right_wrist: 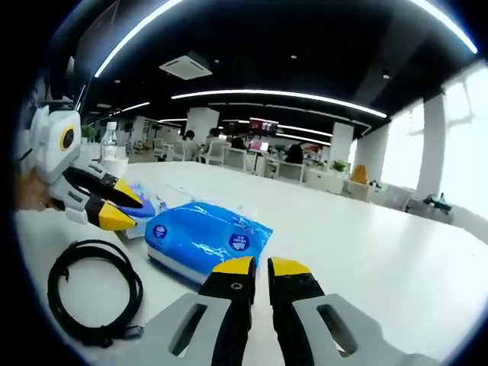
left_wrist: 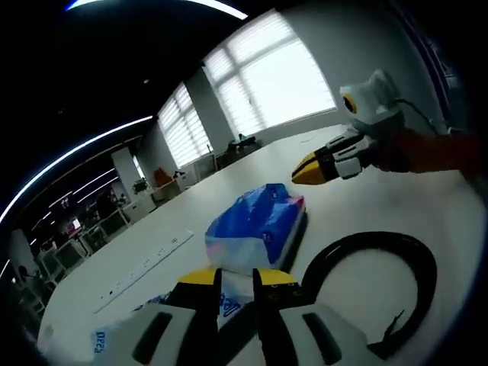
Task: Arrange the tabletop items into an orderly group along one side of the table until the central work area is clear of visible clutter.
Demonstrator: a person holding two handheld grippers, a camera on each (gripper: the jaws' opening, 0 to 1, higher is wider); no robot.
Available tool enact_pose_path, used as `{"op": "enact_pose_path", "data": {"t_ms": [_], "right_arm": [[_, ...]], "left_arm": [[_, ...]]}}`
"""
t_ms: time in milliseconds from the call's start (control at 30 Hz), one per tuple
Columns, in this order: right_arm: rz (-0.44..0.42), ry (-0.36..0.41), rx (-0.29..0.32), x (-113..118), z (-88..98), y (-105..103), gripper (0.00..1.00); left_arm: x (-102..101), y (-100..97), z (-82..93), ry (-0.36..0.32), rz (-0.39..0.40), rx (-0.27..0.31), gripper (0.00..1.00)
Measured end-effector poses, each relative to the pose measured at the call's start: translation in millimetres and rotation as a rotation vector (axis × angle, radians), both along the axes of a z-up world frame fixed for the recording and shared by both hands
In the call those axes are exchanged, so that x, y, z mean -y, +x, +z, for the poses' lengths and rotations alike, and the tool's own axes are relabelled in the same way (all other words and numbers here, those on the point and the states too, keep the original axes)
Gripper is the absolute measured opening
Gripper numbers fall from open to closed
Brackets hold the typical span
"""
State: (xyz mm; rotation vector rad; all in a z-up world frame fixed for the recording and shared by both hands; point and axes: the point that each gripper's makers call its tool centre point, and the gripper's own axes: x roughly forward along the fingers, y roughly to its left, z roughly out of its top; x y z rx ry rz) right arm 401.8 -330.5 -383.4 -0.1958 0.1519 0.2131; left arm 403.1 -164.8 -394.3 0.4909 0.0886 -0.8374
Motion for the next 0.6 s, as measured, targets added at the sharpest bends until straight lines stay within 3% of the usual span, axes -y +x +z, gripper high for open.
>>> {"op": "enact_pose_path", "data": {"t_ms": [167, 400, 600], "right_arm": [[0.032, -0.002, 0.018, -15, 9.1, 1, 0.05], [0.083, -0.006, 0.029, -39, 18.8, 1, 0.06], [0.098, -0.003, 0.035, -48, 20.6, 2, 0.06]], "left_arm": [[-16, 0.3, 4.5, 0.007, 0.018, 0.014, 0.15], [-55, 15.0, 6.6, 0.033, 0.059, 0.032, 0.15], [-63, 15.3, 1.7, 0.038, 0.078, 0.026, 0.14]]}}
